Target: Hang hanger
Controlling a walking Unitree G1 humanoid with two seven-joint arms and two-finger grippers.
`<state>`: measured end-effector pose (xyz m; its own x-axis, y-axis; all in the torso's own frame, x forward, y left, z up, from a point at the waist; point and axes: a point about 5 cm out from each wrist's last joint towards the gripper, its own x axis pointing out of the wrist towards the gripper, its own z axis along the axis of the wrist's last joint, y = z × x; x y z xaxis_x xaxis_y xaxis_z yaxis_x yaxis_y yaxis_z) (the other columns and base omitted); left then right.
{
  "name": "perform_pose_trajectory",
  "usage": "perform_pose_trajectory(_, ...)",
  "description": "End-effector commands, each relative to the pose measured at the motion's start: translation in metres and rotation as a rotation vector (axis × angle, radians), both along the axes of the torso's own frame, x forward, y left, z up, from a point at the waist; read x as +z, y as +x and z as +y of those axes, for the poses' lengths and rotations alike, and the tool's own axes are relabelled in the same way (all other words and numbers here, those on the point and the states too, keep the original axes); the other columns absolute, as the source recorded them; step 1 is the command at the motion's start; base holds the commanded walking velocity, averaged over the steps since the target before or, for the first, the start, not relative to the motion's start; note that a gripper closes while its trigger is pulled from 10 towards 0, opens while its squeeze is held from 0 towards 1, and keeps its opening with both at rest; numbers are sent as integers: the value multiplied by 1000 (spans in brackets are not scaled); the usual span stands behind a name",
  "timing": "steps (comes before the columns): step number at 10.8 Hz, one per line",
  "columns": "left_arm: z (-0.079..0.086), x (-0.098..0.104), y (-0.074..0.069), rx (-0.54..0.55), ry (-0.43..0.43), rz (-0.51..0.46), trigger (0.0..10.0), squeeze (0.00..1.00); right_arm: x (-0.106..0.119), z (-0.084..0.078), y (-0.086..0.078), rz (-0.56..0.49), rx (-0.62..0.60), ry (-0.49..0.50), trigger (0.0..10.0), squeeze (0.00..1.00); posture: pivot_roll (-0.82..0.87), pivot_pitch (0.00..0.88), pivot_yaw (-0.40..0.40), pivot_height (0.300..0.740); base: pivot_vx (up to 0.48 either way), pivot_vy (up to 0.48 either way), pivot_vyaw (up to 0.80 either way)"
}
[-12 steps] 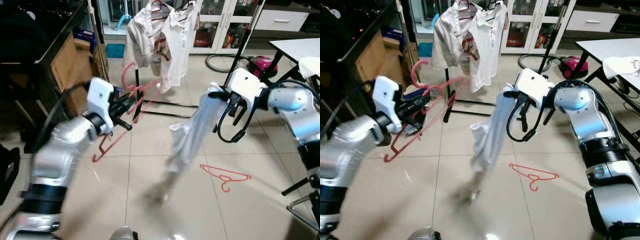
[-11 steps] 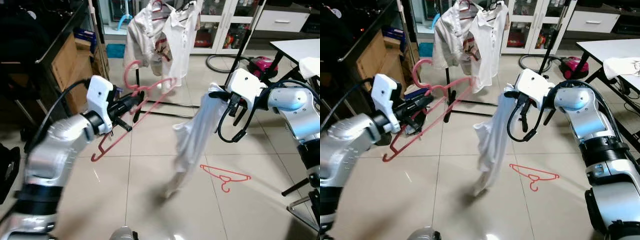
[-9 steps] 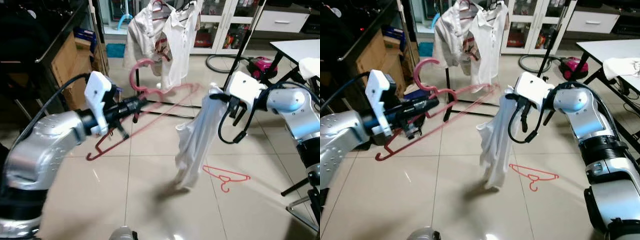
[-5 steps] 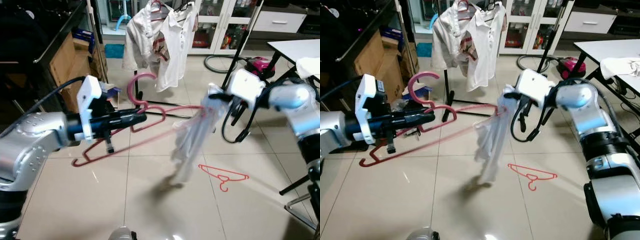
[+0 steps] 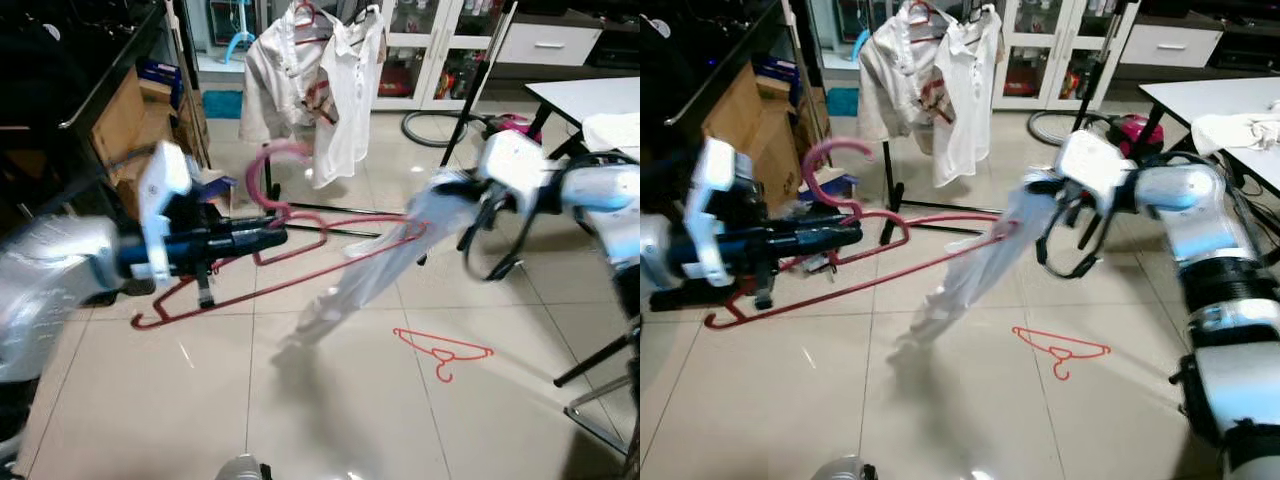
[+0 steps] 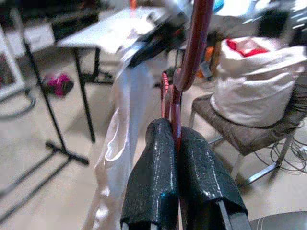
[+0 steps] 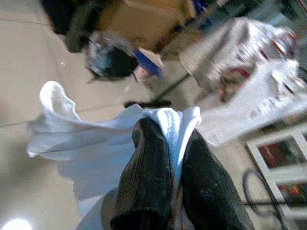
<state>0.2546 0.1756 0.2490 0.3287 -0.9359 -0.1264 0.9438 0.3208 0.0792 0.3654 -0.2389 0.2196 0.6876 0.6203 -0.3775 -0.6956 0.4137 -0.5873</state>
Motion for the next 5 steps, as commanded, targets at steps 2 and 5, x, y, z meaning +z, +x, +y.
perform_pose_trajectory(2, -17, 13, -14, -103, -26, -28, 10000, 0, 4, -9, 1, -28, -44, 12, 10000, 0, 15, 0, -37, 740, 0, 0, 0)
perform_pose_trajectory(5, -12, 20, -11, -77, -58, -20, 10000, 0, 2, -16, 0, -3, -51, 18, 10000, 0, 18, 0, -33, 740, 0, 0, 0)
